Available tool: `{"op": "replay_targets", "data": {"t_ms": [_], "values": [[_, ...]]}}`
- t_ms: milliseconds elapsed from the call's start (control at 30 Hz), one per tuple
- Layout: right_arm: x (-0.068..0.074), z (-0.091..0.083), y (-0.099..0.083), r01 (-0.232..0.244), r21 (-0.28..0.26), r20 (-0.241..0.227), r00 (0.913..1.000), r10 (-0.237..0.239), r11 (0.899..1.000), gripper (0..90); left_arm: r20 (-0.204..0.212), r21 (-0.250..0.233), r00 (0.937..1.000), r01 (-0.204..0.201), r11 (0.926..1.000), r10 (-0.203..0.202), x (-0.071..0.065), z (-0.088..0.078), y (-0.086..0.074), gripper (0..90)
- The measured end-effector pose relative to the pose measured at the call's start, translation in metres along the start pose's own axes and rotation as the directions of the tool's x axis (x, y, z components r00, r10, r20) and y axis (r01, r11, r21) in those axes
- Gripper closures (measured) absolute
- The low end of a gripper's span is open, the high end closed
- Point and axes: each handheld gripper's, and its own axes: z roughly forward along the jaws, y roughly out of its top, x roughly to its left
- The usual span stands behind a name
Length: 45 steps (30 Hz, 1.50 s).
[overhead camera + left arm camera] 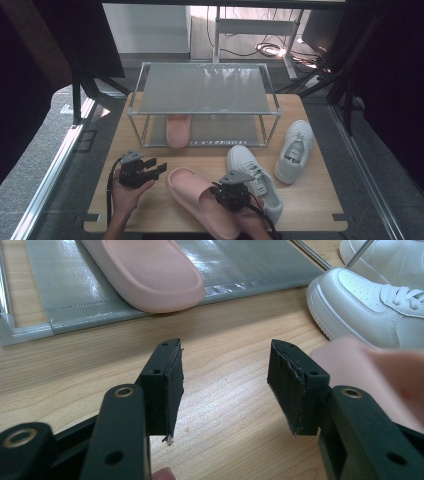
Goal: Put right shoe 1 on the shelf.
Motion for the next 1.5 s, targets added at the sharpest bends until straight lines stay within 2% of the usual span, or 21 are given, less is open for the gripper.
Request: {"op": "replay_targets", "data": {"t_ms": [533, 800, 1200, 1500], "values": [[-0.026, -0.013, 0.036, -0.049, -0.080, 0.030, 0.9982, 0.052, 0.996, 82.3, 0.010, 0.012, 1.0000, 0.001, 0.9999, -0.001, 0.000, 0.004, -0.001, 48.9], [-0.037, -0.015, 0.047, -0.064, -0.083, 0.038, 0.9970, 0.067, 0.995, 82.2, 0.011, 0.019, 0.9999, 0.000, 0.9998, -0.001, 0.000, 0.006, -0.002, 48.9], [-0.056, -0.011, 0.062, -0.096, -0.088, 0.079, 0.9915, 0.103, 0.991, 82.1, 0.015, 0.020, 0.9999, 0.005, 0.9998, -0.006, 0.000, 0.007, -0.002, 48.9], [-0.066, 0.003, 0.078, -0.111, -0.078, 0.123, 0.9852, 0.120, 0.991, 82.1, 0.018, 0.022, 0.9998, -0.001, 0.9998, 0.001, 0.000, 0.008, -0.002, 48.9]]}}
